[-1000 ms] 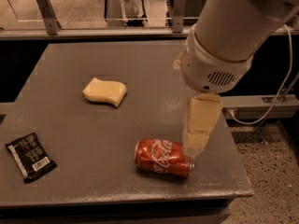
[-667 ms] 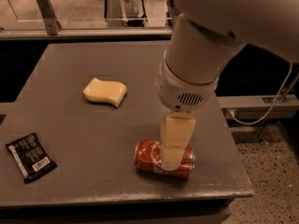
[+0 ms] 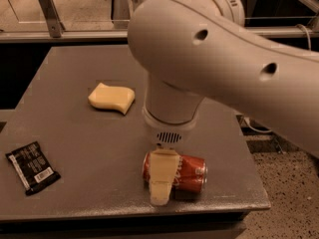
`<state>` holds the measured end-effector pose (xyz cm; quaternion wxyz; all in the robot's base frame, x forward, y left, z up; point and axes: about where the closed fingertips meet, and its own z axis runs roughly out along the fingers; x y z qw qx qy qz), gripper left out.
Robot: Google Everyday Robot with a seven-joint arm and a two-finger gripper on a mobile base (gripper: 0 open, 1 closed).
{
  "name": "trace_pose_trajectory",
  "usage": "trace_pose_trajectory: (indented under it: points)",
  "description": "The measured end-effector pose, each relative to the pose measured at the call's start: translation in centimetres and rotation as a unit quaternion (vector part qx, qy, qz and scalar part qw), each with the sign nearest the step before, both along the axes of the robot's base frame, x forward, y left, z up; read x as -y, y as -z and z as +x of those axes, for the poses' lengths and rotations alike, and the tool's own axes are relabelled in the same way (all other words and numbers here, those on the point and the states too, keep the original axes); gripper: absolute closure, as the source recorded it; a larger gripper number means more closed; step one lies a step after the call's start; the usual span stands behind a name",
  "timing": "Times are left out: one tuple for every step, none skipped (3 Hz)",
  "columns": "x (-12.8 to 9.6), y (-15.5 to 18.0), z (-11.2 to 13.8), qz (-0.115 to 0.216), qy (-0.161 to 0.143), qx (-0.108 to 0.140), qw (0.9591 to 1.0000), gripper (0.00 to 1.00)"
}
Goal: Place coke can upright
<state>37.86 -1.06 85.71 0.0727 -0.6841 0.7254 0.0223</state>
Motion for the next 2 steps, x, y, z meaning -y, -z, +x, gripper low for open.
trace_pose_trajectory:
  points:
    - [-0.8,1.6,-0.4,-0.024,0.022,0.003,0.9995,0.0]
    - [-1.6,3.0,-0.8,-0.043,0.026,0.006,0.9987,0.0]
